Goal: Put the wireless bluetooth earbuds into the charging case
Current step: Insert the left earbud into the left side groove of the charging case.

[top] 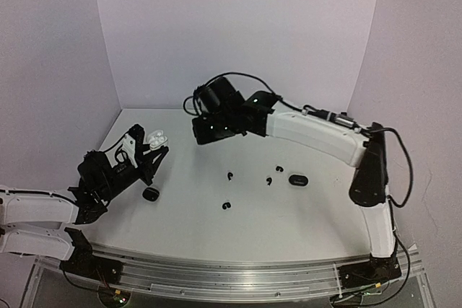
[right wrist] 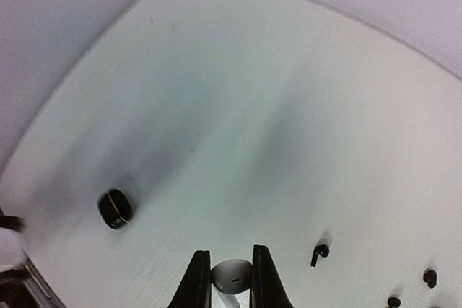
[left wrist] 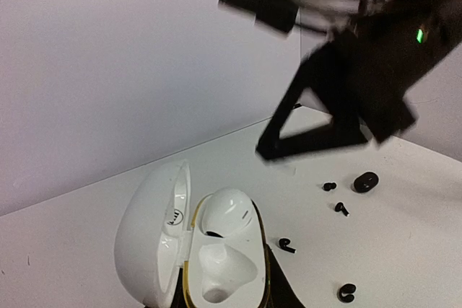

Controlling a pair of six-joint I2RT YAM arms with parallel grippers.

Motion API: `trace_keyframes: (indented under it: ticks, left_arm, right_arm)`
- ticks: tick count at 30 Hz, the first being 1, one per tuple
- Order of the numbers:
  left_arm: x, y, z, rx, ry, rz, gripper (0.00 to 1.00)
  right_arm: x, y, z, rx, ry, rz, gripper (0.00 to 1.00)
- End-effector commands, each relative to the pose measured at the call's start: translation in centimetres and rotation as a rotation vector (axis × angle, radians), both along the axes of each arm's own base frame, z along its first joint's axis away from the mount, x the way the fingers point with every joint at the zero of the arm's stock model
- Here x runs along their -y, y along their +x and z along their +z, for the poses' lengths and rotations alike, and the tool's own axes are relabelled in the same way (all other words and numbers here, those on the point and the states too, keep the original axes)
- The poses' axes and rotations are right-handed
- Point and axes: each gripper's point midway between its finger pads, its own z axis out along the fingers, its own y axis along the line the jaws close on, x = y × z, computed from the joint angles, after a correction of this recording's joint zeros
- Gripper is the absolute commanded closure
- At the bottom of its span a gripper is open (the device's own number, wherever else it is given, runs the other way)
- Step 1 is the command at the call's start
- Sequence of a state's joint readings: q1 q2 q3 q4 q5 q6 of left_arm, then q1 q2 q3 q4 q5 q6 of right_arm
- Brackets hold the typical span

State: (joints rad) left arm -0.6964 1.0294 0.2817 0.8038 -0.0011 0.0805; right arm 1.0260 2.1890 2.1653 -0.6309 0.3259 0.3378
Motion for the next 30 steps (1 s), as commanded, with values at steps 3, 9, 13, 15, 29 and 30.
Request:
trace_keyframes:
  ticks: [3,9,13,15,29,30]
  left_arm:
    - [-0.3,1.1,4.0,0.097,-0.103,0.043,1.0]
    - [-0.1,1.3,5.6,0.149,-0.147,0.046,1.0]
    - [-0.1,1.2,6.5,0.157,-0.18,0.039,1.0]
    - [-0.1,1.2,7.1,0.159,-0.201,0.033,1.0]
    - [0.2,0.8,8.9,0.194,-0.254,-0.004,1.0]
    - [0.2,0.8,9.0,0.196,-0.255,-0.004,1.0]
  right_arm:
    - [-0.6,-3.7,18.4,0.426,0.518,-0.029,1.0]
    - [-3.6,-8.3,21.8,0.559,0.782,0.11,1.0]
    - [-5.4,-9.6,21.4,0.582,0.848,0.184,1.0]
    - [-6.1,-9.9,21.2,0.589,0.876,0.214,1.0]
    - [-8.2,-9.2,17.8,0.632,0.854,0.229,1.0]
    - [-8.5,-9.3,17.6,0.635,0.853,0.238,1.0]
